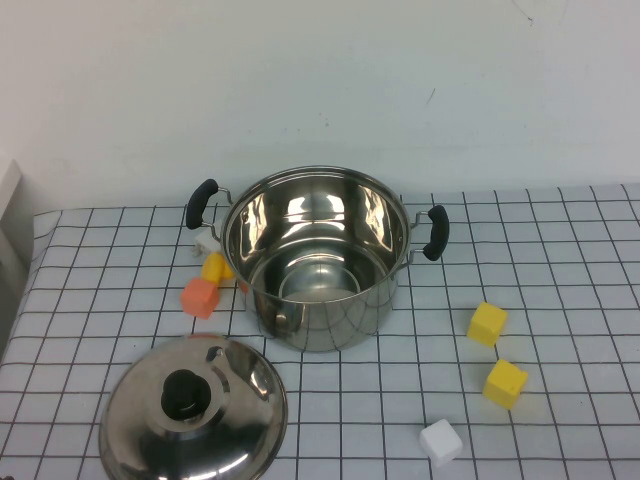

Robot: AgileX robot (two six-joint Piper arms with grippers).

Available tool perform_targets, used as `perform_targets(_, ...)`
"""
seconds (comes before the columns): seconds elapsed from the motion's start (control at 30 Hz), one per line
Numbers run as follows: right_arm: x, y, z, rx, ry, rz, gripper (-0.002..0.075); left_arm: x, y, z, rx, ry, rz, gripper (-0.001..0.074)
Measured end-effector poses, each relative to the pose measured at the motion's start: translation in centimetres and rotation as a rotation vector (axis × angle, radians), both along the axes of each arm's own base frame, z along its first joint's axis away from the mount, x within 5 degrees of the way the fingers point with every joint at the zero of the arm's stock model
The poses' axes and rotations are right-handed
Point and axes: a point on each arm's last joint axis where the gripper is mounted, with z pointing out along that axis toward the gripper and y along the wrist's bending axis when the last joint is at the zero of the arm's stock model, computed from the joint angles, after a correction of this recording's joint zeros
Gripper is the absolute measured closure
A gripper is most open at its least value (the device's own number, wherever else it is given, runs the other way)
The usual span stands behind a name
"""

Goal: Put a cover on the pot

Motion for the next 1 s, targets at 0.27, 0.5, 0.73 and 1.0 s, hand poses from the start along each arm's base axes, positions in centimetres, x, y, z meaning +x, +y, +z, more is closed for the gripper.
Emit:
perform_targets(0.27, 0.0, 0.0, 0.0, 0.0, 0.0, 0.0, 0.0717, 0.3, 0.3, 1.4, -0.016, -0.159, 0.036, 0.0736)
perform_targets(0.5, 0.0, 0.0, 0.0, 0.0, 0.0, 0.0, 0.0717, 0.1, 1.2, 4.8, -0.138, -0.53, 0.131, 0.0736)
perform_targets(0.73, 0.0, 0.0, 0.0, 0.0, 0.0, 0.0, 0.0717, -1.1, 2.0, 7.2, -0.335, -0.826, 0.177, 0.0736)
perform_targets(1.0, 0.0, 0.0, 0.0, 0.0, 0.0, 0.0, 0.0717, -2.2, 2.6, 8.5, -0.393, -1.017, 0.203, 0.0736)
